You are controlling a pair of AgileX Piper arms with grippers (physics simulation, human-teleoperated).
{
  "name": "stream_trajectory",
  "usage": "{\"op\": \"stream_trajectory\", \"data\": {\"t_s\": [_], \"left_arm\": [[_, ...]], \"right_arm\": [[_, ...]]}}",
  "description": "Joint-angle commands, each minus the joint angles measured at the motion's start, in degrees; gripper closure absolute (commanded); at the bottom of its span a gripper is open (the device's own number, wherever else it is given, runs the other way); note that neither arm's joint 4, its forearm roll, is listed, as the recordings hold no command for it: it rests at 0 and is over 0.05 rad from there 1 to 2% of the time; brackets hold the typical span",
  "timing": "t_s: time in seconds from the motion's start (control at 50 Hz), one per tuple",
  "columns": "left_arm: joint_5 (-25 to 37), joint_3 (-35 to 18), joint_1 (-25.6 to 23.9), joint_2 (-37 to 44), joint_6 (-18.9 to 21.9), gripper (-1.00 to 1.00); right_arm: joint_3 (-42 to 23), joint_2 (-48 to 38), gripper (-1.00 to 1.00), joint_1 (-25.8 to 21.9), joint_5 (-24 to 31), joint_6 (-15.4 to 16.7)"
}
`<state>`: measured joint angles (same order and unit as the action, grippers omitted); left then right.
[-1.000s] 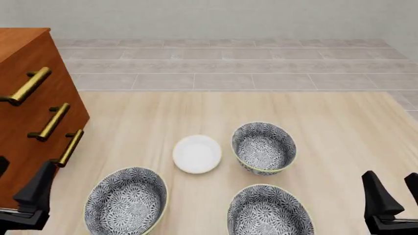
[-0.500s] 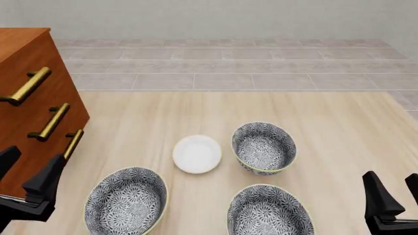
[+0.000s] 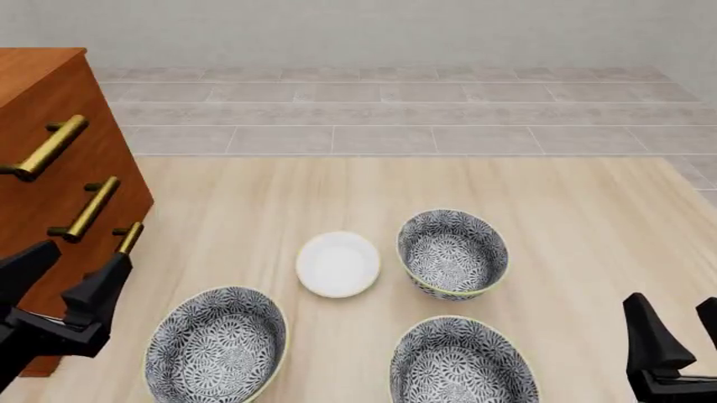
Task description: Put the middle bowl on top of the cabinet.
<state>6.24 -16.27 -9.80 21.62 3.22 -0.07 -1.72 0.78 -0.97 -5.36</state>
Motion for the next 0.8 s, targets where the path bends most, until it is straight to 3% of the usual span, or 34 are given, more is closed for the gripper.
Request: {"op": "stream_trajectory", "data": {"t_s": [0.02, 0.22, 0.8], "left_arm": [[4.4, -2.8, -0.3, 1.1, -0.8, -1.00], [8.4, -3.5, 0.9, 0.7, -1.8, -1.00], [8.9, 2.0, 0.7, 0.4, -3.8, -1.00]], "right_arm": [[0.0, -0.2, -1.00, 0.3, -0.2, -0.4], [0.0, -0.4, -1.00, 0.4, -0.3, -0.2], [0.0, -0.9, -1.00, 0.3, -0.8, -0.6]]}}
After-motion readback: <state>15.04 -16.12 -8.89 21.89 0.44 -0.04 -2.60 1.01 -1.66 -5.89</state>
